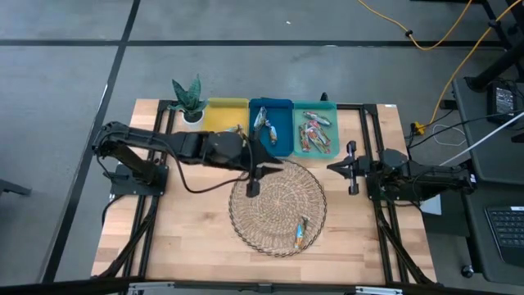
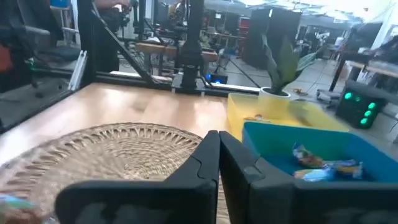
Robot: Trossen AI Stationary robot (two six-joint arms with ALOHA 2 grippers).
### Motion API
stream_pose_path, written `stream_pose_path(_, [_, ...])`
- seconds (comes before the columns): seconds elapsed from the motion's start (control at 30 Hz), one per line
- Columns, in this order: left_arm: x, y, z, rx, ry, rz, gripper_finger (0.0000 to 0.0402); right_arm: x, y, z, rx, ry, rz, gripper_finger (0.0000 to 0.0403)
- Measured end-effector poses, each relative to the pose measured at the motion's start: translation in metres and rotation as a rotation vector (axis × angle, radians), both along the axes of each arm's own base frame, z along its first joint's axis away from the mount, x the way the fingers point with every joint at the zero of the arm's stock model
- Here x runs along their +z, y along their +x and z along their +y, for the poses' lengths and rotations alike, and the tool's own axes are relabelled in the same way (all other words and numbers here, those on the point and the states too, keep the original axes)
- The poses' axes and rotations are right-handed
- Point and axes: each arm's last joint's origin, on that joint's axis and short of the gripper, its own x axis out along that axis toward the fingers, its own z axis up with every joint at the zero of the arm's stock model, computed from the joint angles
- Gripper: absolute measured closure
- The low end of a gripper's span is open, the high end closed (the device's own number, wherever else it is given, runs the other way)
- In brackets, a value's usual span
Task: Pick and place Granola Bars by type
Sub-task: Put the yellow granola bar into the yellow bin
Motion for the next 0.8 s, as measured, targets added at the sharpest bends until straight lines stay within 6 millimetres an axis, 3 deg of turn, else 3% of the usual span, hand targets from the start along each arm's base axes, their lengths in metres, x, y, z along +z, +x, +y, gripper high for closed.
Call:
stream_pose_path(0.27, [0.005,0.005,0.01,0.111,0.007,-0.078,0.0323,0.01,-0.001,0.0,0.012,0.299,-0.112,0.0389])
stream_pose_path(0.5, [0.005,0.006,0.02,0.167,0.001,-0.074,0.0325,0.023,-0.003,-0.001,0.024,0.448,-0.26,0.0389])
stream_pose_path(0.63, [0.002,0.006,0.026,0.19,-0.021,-0.068,0.0327,0.029,-0.004,0.001,0.072,0.431,-0.263,0.0388])
stream_pose_path(0.8, [-0.002,0.005,0.028,0.181,-0.025,-0.037,0.0327,0.064,-0.01,0.005,0.189,0.339,-0.197,0.0361])
